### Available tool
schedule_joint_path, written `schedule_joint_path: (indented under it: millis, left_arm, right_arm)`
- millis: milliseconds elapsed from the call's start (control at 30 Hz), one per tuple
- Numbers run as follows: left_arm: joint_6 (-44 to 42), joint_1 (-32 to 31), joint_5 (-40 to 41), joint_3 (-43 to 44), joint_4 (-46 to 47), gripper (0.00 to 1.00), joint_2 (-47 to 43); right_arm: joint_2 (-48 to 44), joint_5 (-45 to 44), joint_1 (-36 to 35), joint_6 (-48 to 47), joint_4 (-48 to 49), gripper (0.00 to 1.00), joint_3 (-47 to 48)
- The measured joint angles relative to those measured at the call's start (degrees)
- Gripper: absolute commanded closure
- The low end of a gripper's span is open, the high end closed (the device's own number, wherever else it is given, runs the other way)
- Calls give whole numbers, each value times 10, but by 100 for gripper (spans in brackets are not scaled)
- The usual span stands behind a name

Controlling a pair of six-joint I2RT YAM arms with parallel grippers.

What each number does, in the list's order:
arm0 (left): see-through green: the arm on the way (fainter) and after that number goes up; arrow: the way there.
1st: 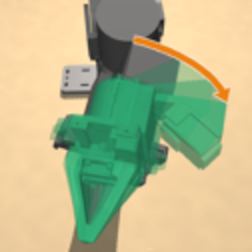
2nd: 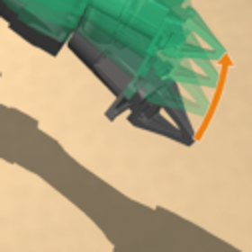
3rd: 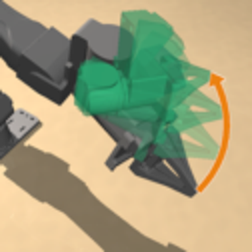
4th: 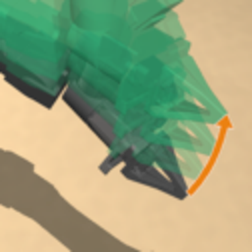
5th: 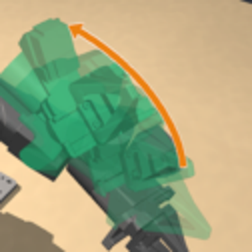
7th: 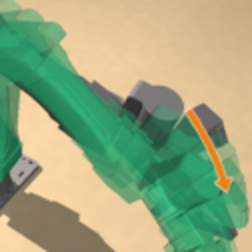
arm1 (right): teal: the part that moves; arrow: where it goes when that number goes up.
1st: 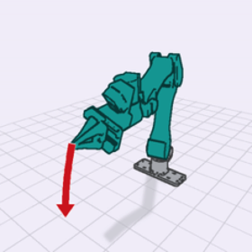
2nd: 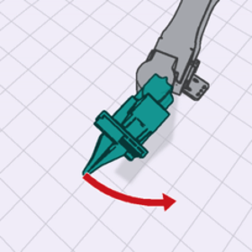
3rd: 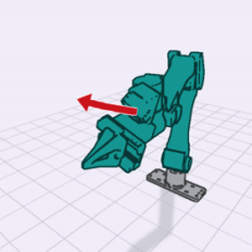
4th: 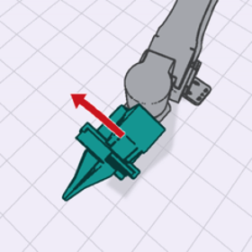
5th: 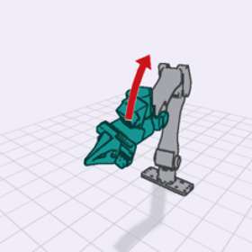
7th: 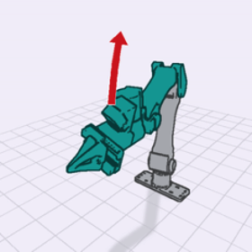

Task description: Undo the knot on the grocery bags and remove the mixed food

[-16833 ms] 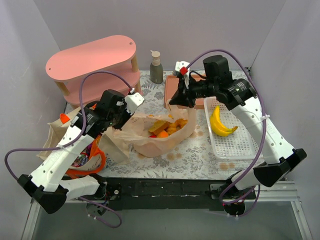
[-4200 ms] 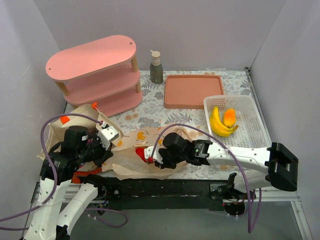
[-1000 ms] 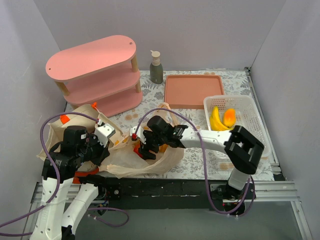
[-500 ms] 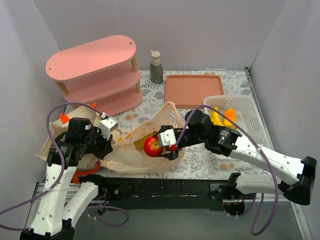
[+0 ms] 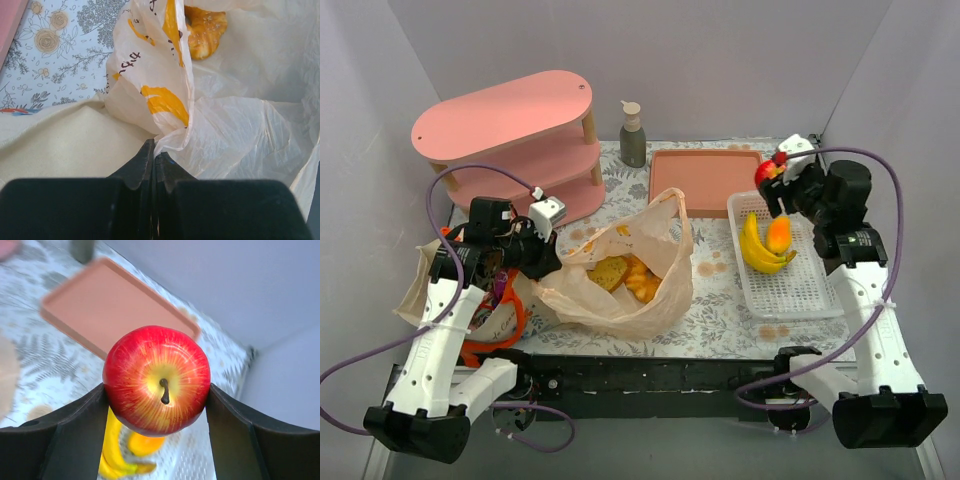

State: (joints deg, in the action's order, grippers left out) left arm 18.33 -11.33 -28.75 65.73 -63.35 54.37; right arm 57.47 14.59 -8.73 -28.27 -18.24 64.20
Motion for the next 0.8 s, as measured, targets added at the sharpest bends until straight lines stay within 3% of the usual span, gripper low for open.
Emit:
schedule_joint_path:
  millis: [167,400,800]
  left_arm:
    - [7,0,-9,0,12,100,0]
    - [16,0,-15,-10,22,100,-28]
    - [19,21,-13,-35,22,100,-50]
  right_arm:
    - [26,-36,137,14,-28,99,-32]
    - [163,-89,242,9,-54,99,-81]
    - [269,-91,255,-6,-46,99,-57]
